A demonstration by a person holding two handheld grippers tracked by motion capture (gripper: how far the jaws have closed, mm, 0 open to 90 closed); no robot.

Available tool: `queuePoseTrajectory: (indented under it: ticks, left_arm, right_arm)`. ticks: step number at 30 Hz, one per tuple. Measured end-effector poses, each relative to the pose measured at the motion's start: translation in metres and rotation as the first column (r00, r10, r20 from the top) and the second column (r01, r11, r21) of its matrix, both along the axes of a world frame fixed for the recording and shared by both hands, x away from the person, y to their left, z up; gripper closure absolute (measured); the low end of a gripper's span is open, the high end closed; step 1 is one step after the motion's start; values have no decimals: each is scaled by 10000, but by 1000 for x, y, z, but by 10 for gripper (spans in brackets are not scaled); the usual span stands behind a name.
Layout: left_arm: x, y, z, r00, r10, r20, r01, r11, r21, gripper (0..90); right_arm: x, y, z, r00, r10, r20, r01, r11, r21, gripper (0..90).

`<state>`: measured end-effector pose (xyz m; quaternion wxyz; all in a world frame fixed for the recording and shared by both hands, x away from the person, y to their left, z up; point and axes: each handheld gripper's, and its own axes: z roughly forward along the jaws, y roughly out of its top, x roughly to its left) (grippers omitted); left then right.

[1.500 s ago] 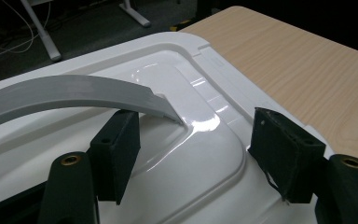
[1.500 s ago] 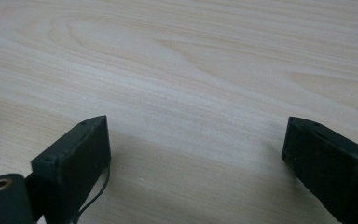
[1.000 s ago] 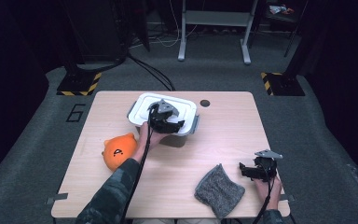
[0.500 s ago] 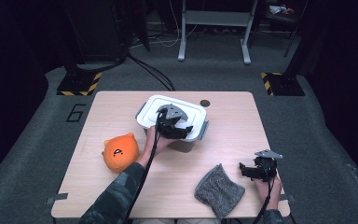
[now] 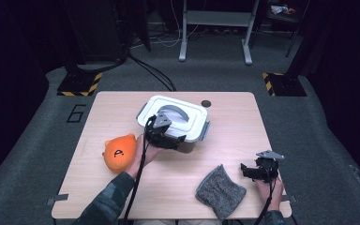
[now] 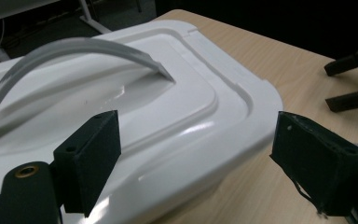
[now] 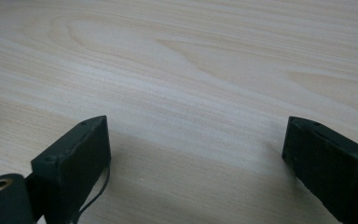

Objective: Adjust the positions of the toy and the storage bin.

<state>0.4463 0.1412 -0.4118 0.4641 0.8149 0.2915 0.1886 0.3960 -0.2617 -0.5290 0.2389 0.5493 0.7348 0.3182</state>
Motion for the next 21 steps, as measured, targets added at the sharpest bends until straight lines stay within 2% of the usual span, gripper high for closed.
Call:
queuePoseTrajectory:
  ticks: [2, 7, 11, 15, 17, 21]
  left_arm:
    - [-6, 4, -3, 10000, -63, -38, 63, 9999, 92, 141]
    - [-26, 9, -9, 9994, -69, 348, 60, 9996, 261, 134]
    - [-39, 12, -16, 9985, -223, 508, 190, 9978, 638, 126]
    - [-50, 14, -30, 9993, -295, 244, 277, 9972, 697, 124]
    - [-53, 15, -40, 9995, -319, 56, 313, 9958, 856, 120]
    - [-57, 19, -64, 9984, -231, -507, 279, 9949, 965, 114]
  right_arm:
    - [0, 0, 0, 10000, 1, 0, -1, 10000, -1, 69]
    - [0, 0, 0, 10000, 2, 1, -2, 10000, 0, 69]
    - [0, 0, 0, 10000, 0, 1, 0, 10000, 0, 69]
    - [0, 0, 0, 10000, 0, -1, 0, 10000, 0, 69]
    - [0, 0, 0, 10000, 1, -1, -1, 10000, 1, 69]
    - [0, 0, 0, 10000, 1, -1, -1, 10000, -5, 68]
